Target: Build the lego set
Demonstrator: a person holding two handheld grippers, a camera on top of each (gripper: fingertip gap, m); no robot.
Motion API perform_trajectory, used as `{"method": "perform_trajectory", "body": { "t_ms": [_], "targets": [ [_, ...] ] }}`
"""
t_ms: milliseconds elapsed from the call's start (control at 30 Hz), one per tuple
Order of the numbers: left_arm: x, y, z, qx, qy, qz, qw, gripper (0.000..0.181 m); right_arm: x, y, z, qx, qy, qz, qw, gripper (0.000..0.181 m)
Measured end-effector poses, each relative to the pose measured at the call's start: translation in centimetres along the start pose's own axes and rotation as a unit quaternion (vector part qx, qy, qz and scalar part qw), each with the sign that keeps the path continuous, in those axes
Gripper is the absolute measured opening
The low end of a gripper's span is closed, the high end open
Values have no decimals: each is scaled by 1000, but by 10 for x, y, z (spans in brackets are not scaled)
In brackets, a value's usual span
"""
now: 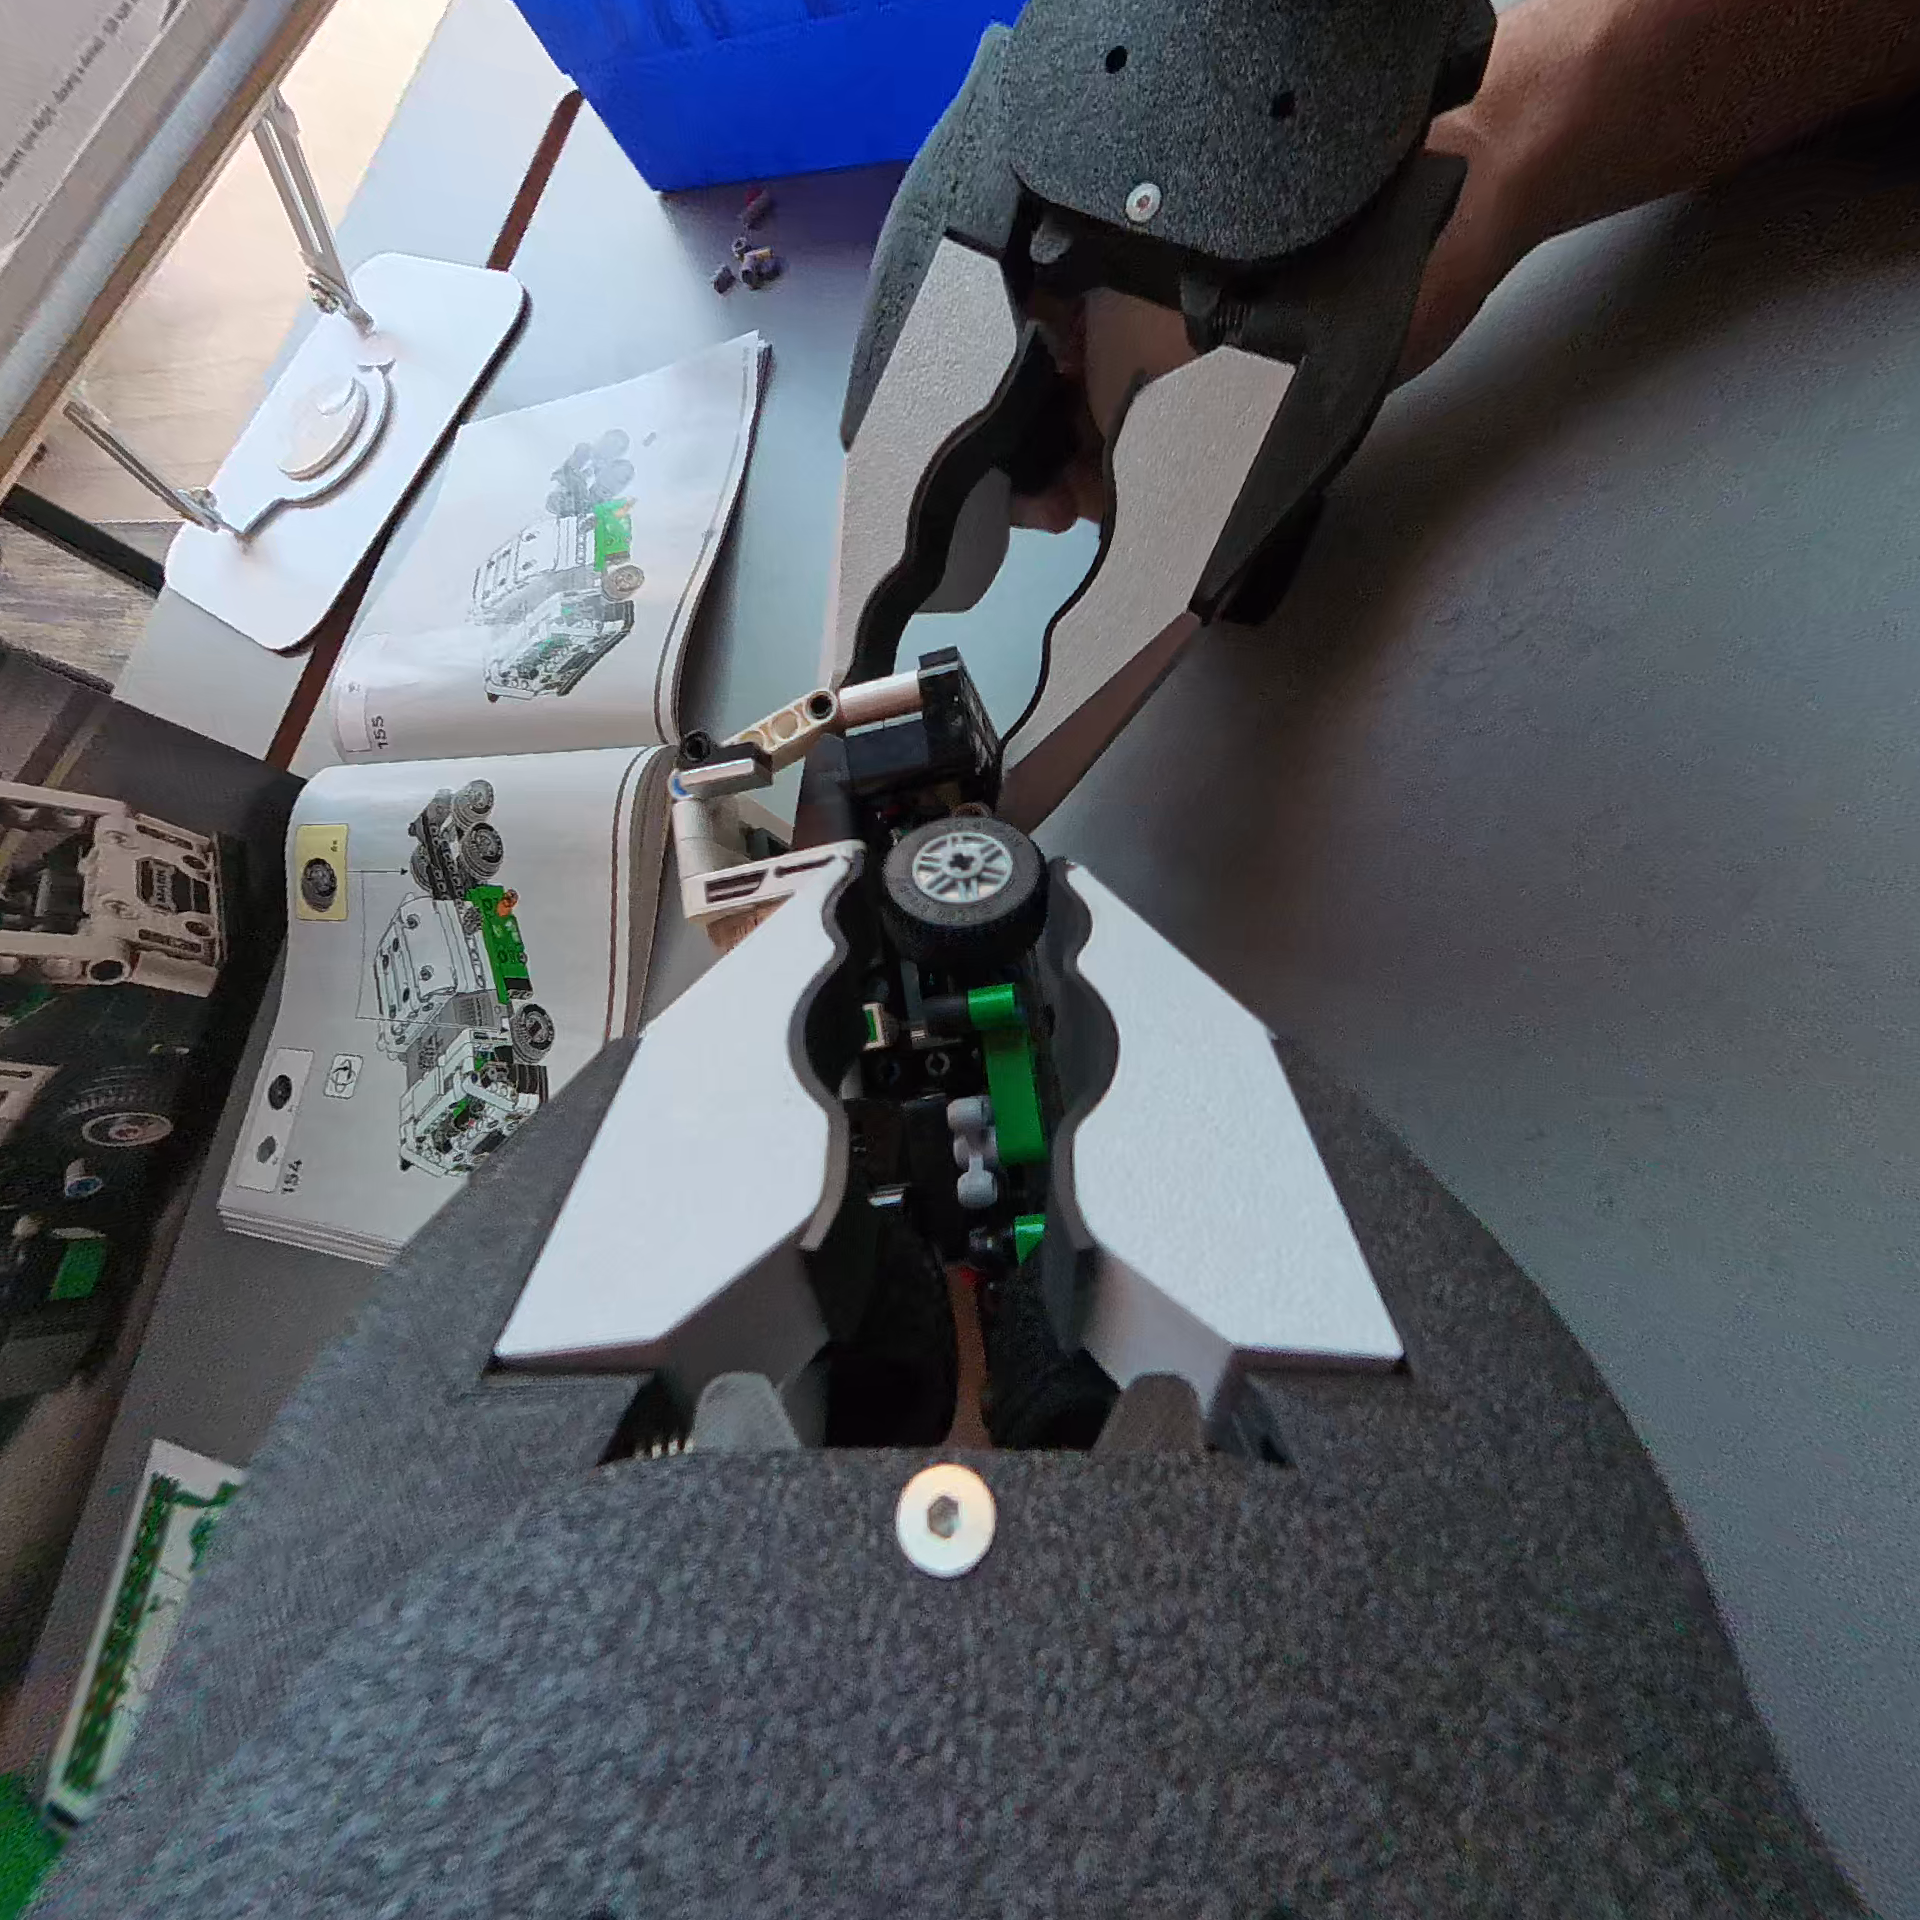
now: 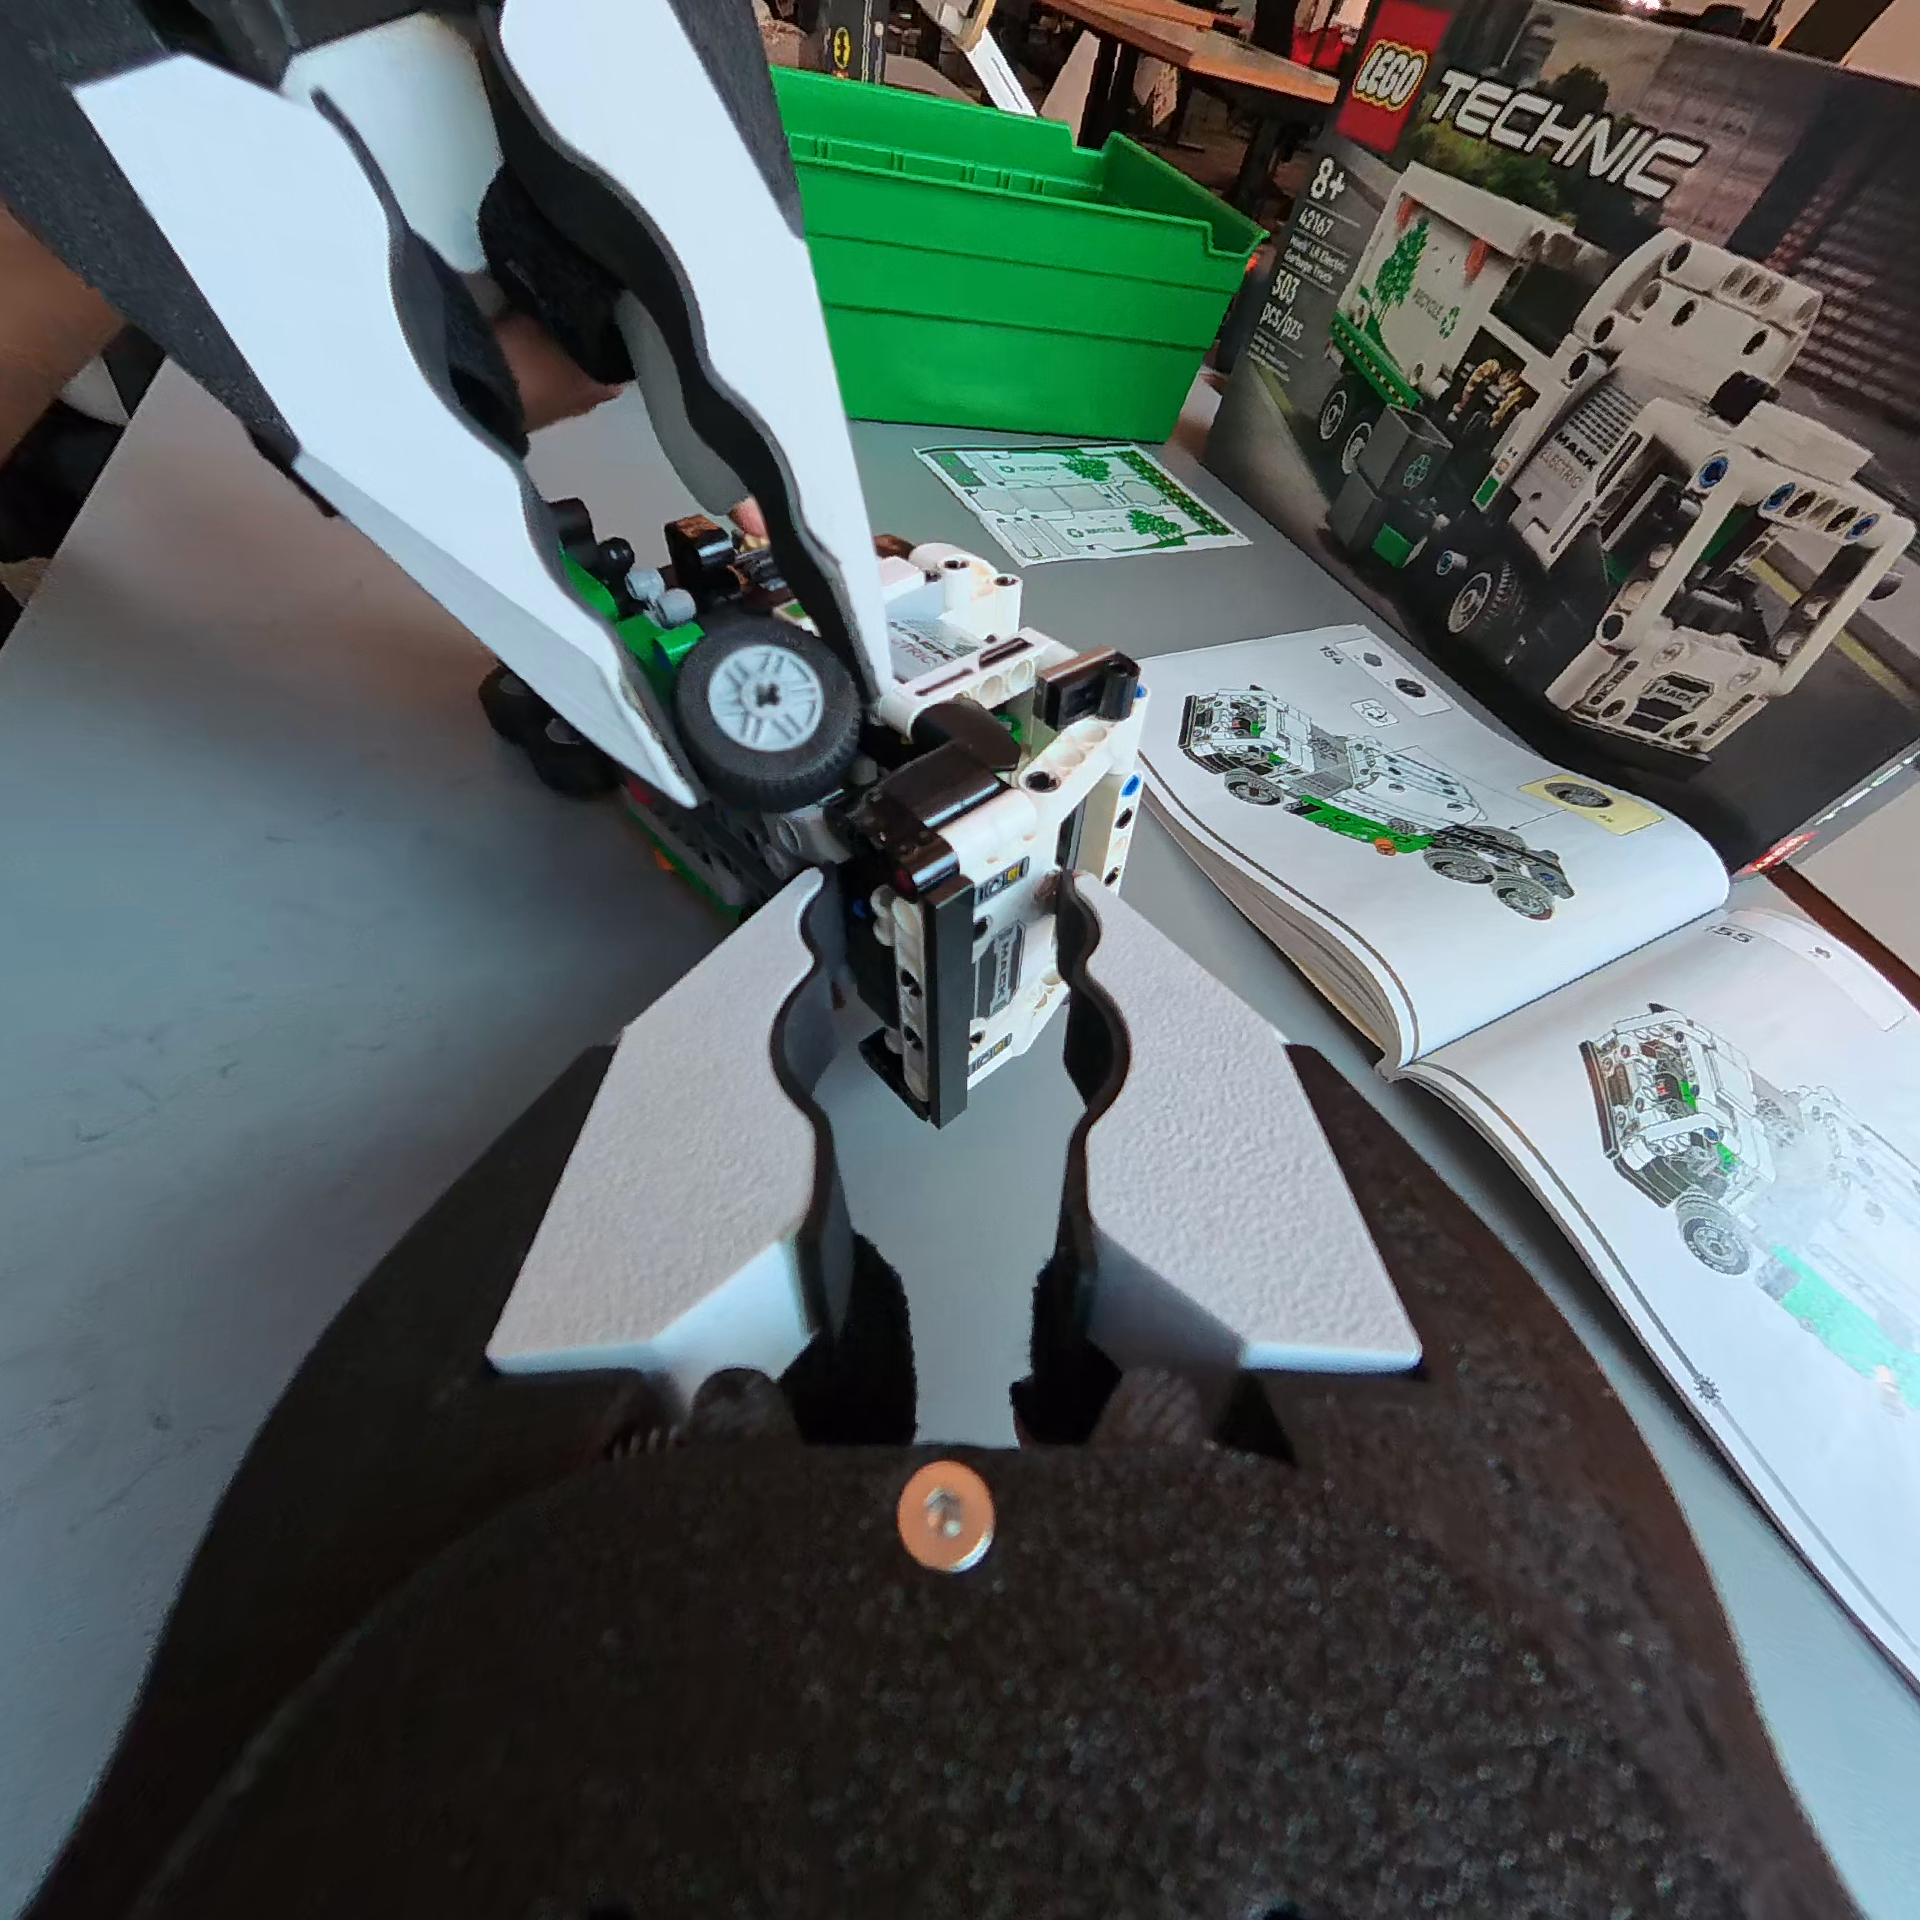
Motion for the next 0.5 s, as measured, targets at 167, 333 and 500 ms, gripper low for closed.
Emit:
{"method": "perform_trajectory", "body": {
  "t_ms": [167,333,500],
  "targets": [
    [-1,1,0,10,6,-30,999,31,2,0,-1,4,1,8,1000,39],
    [0,4,3,14,8,-26,1000,30,3,0,-1,6,3,12,1000,39],
    [-1,5,4,7,5,-15,1000,30,3,0,-1,7,5,13,1000,39]
  ]
}}
Point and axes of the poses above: each gripper's, where its closed fingertips meet, z back along the fingers, y out of its underside, x = y × z across the jaws, the point moved 9 cm from there along z, back along the fingers, and after that the axes turned 1 degree about x, right-handed, at the moved point
